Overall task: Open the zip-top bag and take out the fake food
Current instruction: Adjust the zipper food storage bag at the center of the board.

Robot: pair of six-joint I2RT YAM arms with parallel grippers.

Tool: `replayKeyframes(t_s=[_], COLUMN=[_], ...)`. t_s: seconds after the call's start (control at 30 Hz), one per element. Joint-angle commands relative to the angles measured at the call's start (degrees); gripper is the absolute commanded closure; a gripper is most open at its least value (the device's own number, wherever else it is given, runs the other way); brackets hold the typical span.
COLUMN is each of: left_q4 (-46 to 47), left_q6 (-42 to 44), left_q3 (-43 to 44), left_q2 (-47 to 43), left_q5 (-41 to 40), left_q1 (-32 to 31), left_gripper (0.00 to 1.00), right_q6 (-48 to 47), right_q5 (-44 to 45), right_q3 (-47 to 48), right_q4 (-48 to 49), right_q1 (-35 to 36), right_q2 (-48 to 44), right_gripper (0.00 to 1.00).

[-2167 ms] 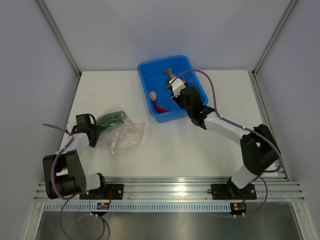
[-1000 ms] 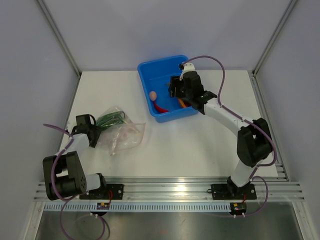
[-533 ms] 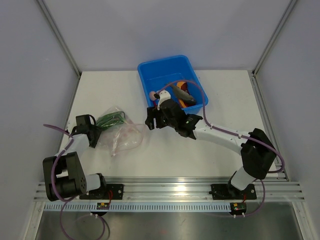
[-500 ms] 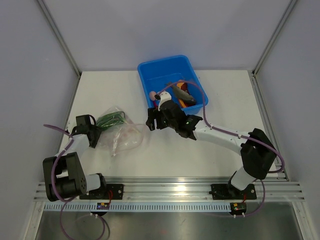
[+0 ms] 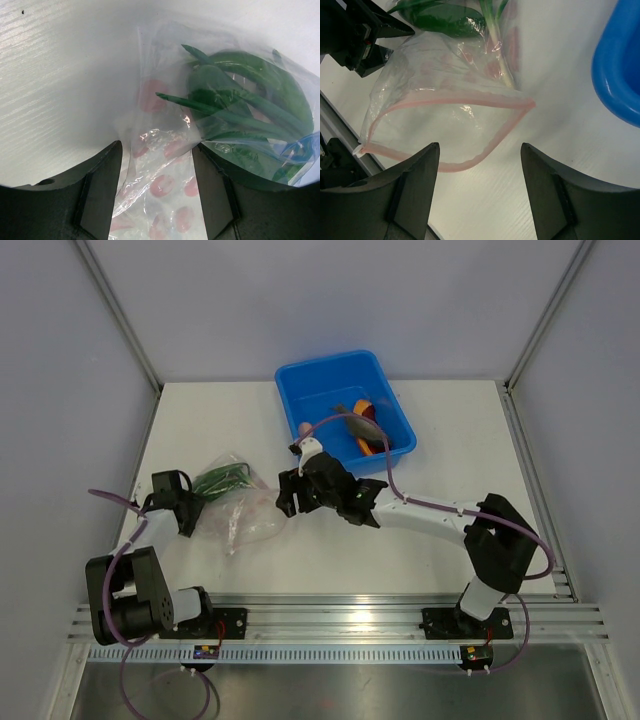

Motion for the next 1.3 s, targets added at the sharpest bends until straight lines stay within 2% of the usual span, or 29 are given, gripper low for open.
replayKeyframes(t_s=[0.0,0.17,0.23,0.4,0.5,0.63,0.87,1.0,1.03,1.1,1.27], left_q4=[-1.4,-2.4,-2.9,-4.0,-4.6,-4.7,0.2,2.7,3.3,4.5,9.0], left_q6=[1.4,1.5,1.5,1.6,1.6,1.8,8.1,13.1,14.7,15.5,18.3], left_q3=[-0.5,-0.9,-1.0,-1.4,-1.4,-1.5,-2.0,-2.4,-3.0,-3.5,-4.9], left_q2=[-2.3,-4.9,-6.4,-9.0,-10.4,-11.8,-15.7,-20.4,-21.4,-24.9,-28.7], left_q5=[1.5,2.0,1.5,0.9,0.1,-0.5,2.8,8.1,8.6,11.6,15.8], left_q1=[0.4,0.4,0.4,0.4,0.5,0.4,0.4,0.5,0.4,0.4,0.4], left_gripper=[0.39,0.39,0.39,0.39,0.38,0.38,0.34,0.27,0.2,0.01,0.01], right_q6=[-1.2,-2.5,-2.8,-6.1,-8.3,-9.4,-9.5,-9.5,-9.7,-9.8,-10.2], right_q5=[-1.2,-4.2,-5.9,-5.7,-8.6,-8.4,-6.3,-6.0,-5.8,-5.8,-5.8], right_q3=[3.8,4.5,3.9,3.3,3.7,4.6,7.4,8.0,7.9,7.5,6.8], right_q4=[1.6,1.9,2.5,2.0,1.6,1.6,2.8,2.8,2.9,3.1,4.2], right_q1=[0.4,0.6,1.0,3.2,4.9,6.3,7.3,7.4,7.4,7.4,7.4], right_q2=[1.9,3.4,3.0,1.1,1.1,3.2,9.4,10.8,10.8,10.6,10.4], right_gripper=[0.28,0.34,0.39,0.43,0.47,0.47,0.43,0.42,0.42,0.41,0.4])
